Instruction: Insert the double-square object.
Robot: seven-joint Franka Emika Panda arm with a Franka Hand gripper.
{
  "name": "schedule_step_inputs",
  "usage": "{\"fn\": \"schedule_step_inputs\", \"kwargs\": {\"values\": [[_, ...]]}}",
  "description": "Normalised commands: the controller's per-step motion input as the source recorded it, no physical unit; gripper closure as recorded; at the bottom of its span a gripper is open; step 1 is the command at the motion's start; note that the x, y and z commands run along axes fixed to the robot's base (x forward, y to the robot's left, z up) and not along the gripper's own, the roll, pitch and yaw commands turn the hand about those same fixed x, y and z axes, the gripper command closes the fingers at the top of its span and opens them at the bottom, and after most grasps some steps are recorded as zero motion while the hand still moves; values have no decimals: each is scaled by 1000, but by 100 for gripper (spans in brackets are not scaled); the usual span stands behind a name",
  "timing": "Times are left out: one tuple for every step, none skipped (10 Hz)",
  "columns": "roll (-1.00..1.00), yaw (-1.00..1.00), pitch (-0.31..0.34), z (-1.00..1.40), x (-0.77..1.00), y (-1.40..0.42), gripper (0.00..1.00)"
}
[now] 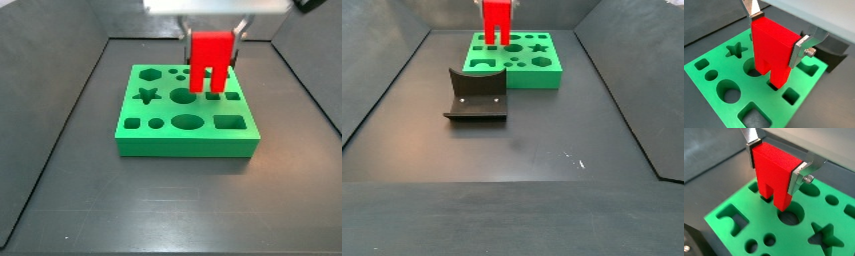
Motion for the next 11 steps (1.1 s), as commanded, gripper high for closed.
{"fn": "schedule_step_inputs", "kwargs": {"values": [[3, 0, -59, -346, 457, 0, 100], [50, 0, 0, -309, 506, 0, 100], [63, -9, 13, -191, 571, 0, 100], [76, 0, 60, -106, 543, 0, 100], [66, 0, 37, -143, 477, 0, 100], [29, 0, 0, -294, 343, 0, 100], [103, 0, -16, -351, 326, 0, 100], [103, 0, -20, -363, 231, 0, 100], [50, 0, -37, -363, 166, 0, 100], [57, 0, -47, -340, 51, 0, 100], [150, 0, -73, -340, 0, 0, 100]]}}
